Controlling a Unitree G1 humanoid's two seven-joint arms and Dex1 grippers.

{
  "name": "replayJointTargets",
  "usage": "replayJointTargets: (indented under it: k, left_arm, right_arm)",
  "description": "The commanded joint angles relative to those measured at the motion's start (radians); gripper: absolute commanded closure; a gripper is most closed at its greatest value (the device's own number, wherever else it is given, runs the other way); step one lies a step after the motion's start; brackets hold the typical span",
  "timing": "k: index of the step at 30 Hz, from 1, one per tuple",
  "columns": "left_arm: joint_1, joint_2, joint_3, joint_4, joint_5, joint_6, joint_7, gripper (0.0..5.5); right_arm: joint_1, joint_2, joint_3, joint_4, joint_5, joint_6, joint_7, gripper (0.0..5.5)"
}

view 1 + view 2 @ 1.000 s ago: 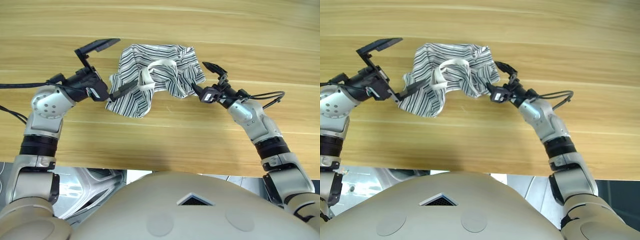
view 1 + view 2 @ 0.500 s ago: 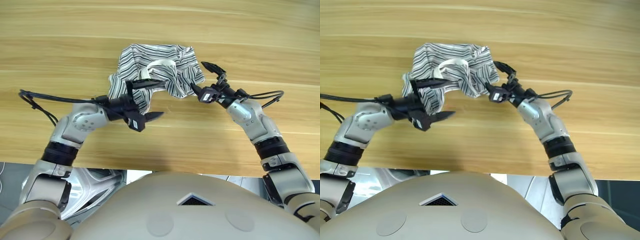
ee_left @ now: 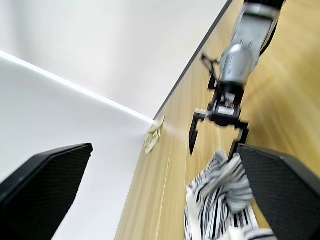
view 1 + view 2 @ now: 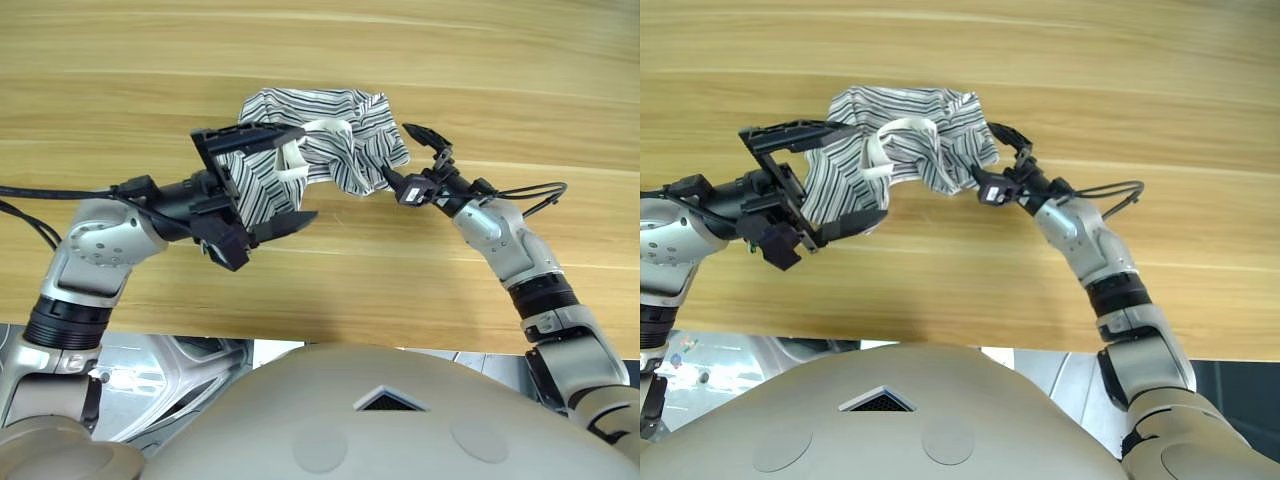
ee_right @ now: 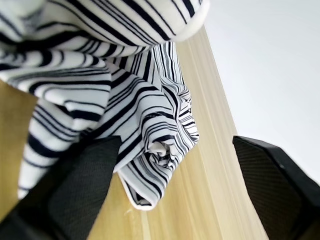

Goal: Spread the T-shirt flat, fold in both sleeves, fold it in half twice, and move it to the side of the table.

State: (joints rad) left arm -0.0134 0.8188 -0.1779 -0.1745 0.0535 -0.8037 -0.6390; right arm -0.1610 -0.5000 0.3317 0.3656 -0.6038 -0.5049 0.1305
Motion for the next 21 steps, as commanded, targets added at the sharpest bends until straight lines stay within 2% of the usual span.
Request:
replayJointTargets:
  k: [1,11,21]
  left_arm:
    - [-0.058,-0.003,0.044,0.159,0.172,0.006,0.053,0.1]
    - [-0.097,-0.027,-0.025,0.367,0.394,-0.047,0.139,0.1]
    - [-0.105,-0.066,-0.181,0.38,0.462,-0.047,0.072,0.1]
  right_arm:
    - [0.0,-0.018,0.008,0.018,-0.01,0.008,0.003,1.36]
    - [0.004,-0.024,0.008,0.01,-0.014,0.009,0.006,1.36]
    - [0.009,-0.04,0.007,-0.022,-0.012,0.011,0.017,1.36]
